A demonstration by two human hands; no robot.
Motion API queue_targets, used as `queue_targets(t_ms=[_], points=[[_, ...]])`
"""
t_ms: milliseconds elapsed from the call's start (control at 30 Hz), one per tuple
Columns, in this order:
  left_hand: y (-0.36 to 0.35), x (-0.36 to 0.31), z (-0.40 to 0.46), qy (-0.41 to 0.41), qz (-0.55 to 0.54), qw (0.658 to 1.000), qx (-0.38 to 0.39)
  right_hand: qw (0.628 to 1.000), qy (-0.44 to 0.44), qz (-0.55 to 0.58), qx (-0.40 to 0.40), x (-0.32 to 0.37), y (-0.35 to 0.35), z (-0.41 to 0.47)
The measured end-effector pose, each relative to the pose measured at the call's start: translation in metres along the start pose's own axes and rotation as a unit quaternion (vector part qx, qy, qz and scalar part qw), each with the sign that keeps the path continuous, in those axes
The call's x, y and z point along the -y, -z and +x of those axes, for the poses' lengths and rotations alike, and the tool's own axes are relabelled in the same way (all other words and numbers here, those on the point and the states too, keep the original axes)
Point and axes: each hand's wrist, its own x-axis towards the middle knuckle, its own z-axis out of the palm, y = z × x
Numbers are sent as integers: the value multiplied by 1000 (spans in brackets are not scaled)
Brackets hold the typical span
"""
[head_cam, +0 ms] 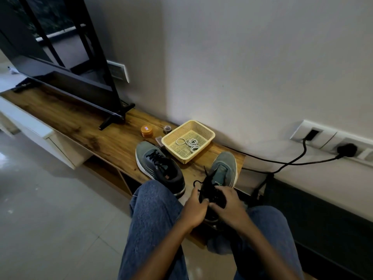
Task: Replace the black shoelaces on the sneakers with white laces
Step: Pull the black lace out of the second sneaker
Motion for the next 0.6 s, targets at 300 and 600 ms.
queue_targets(t_ms=[300, 600], points=[[-16, 3, 10, -10, 10, 1000, 26, 992, 39, -106, -62, -15, -17, 1], [20, 5, 26, -111, 342, 859, -365, 983, 41, -112, -140, -21, -33, 8]])
